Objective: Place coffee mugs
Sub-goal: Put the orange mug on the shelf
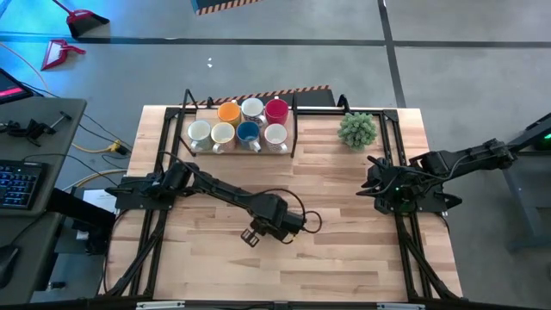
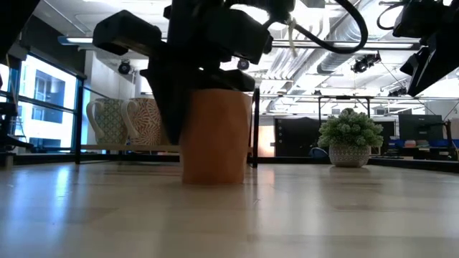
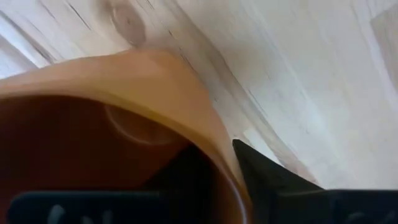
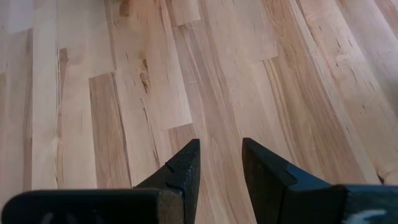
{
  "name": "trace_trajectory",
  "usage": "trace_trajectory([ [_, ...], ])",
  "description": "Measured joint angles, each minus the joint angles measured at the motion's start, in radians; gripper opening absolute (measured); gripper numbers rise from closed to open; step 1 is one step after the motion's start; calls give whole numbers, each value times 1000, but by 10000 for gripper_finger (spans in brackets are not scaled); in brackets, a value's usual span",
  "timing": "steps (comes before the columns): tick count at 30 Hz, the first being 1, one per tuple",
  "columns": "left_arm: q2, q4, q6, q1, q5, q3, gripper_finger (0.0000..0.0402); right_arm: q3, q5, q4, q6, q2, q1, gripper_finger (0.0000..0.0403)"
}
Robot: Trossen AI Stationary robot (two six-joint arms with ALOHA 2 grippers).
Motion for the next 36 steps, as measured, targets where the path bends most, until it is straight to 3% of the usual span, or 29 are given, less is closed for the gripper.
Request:
trace_trajectory([
  [7, -11, -8, -100, 7, 1, 3, 117, 0, 0, 0, -1, 0, 0, 99],
  [12, -10, -29, -144, 13, 1, 69, 138, 0, 0, 0, -2, 0, 0, 99],
  [25, -10, -138, -237, 2, 4, 285, 145, 0, 0, 0, -1, 0, 0, 99],
  [29, -10, -112, -396, -13, 39, 311, 145, 0, 0, 0, 0, 0, 0, 99],
  [36, -10, -103, -825, -20, 54, 313, 145, 0, -10, 14, -3, 0, 0, 99],
])
